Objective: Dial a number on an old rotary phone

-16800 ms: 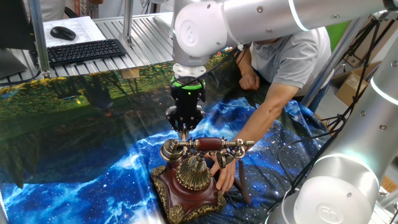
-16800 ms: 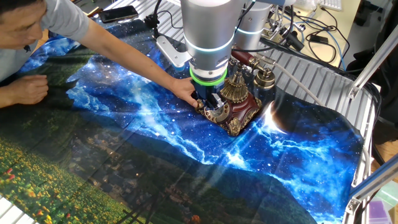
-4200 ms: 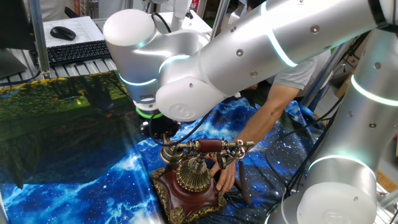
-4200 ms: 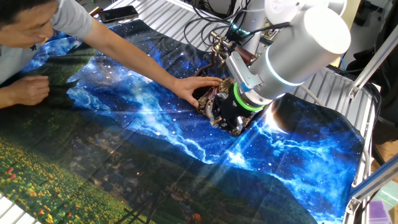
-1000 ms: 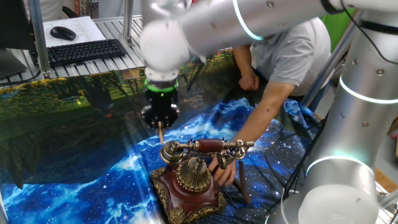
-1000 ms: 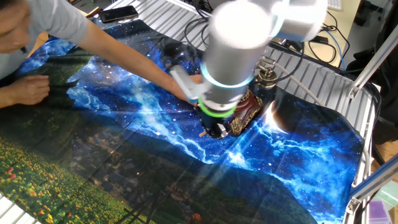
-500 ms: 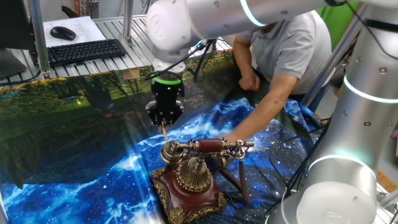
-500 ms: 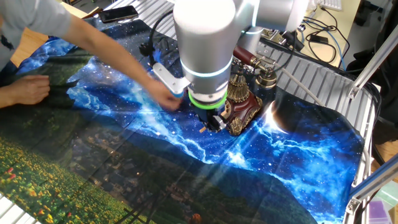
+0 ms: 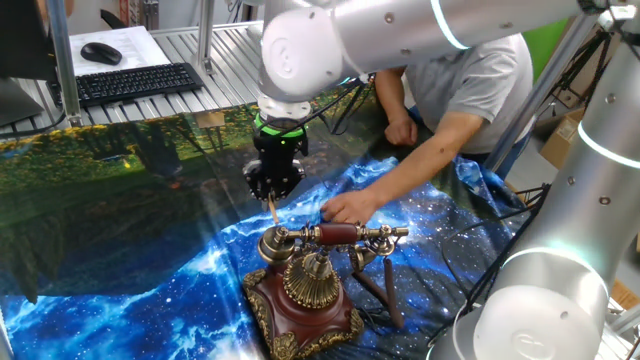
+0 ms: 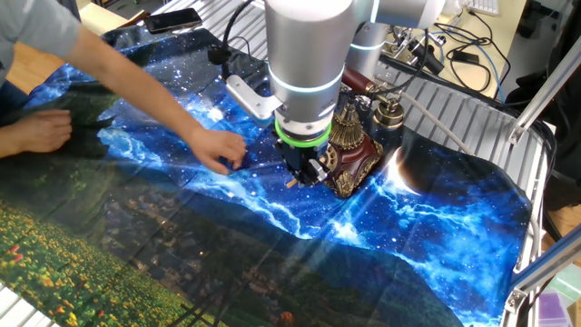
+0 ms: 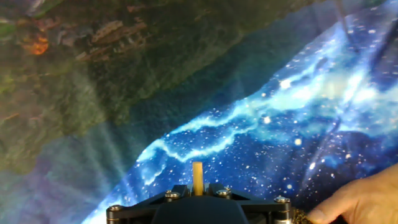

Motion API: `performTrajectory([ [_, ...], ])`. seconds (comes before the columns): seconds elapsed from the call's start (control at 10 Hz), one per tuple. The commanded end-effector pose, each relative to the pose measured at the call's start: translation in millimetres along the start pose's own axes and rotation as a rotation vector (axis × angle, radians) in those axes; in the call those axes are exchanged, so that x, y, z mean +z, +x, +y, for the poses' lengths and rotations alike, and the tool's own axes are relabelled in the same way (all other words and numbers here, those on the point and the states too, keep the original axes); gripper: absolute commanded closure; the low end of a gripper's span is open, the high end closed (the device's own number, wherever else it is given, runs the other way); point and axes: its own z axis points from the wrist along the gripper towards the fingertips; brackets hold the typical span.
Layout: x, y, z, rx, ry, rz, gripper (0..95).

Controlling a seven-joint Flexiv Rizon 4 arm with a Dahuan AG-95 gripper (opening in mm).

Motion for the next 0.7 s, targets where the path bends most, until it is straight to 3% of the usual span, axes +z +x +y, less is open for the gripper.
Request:
performTrajectory([
  [0.1,-0.8,-2.1,-0.1,0.004,0.007,0.014,95.0],
  [0.2,-0.1,-3.2,-0.6,0.013,-0.002,0.030,95.0],
  [0.5,0.4,-4.9,-1.6,0.024,0.003,0.028,95.0],
  [0.7,1.4,-3.5,-1.5,0.021,0.009,0.049,95.0],
])
